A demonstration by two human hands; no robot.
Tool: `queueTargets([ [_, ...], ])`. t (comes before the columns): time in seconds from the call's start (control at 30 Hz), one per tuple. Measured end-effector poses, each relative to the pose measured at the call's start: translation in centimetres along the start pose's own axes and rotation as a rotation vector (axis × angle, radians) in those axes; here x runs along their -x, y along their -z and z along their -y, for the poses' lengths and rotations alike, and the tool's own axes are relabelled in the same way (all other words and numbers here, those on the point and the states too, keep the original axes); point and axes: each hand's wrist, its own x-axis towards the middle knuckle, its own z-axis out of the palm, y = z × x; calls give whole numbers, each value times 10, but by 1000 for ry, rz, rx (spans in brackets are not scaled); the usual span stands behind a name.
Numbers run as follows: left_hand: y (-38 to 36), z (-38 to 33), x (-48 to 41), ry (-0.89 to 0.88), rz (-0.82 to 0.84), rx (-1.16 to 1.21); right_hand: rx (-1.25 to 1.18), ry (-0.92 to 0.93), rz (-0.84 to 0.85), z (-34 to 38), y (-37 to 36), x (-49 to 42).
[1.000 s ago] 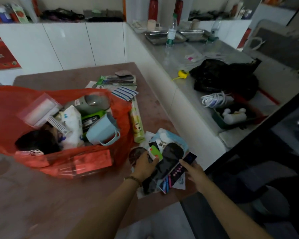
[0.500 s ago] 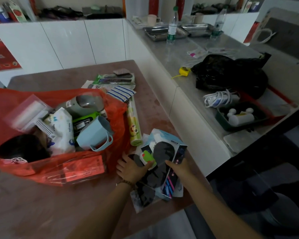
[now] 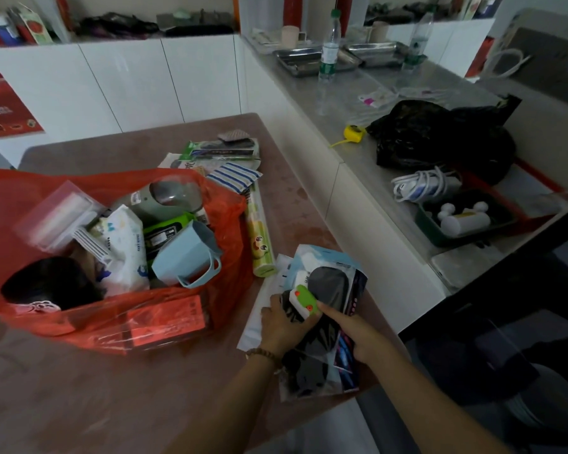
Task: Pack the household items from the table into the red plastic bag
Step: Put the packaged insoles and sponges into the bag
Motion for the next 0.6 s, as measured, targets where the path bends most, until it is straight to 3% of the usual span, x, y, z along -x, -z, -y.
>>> queueTargets([
  [0.13, 18, 6, -4, -3, 60, -241, -89, 6, -31, -7, 3, 7],
  [0.2, 26, 14, -5, -6, 4, -252, -85, 21, -45, -9, 8, 9],
  [0.33, 25, 9, -5, 40, -20, -8, -35, 104, -57, -12, 12, 13],
  [0.5, 29, -5, -1, -60, 80, 51, 31, 252, -128, -15, -9, 11],
  [0.6, 29, 4, -1, -37, 242, 214, -30, 277, -110, -20, -8, 14],
])
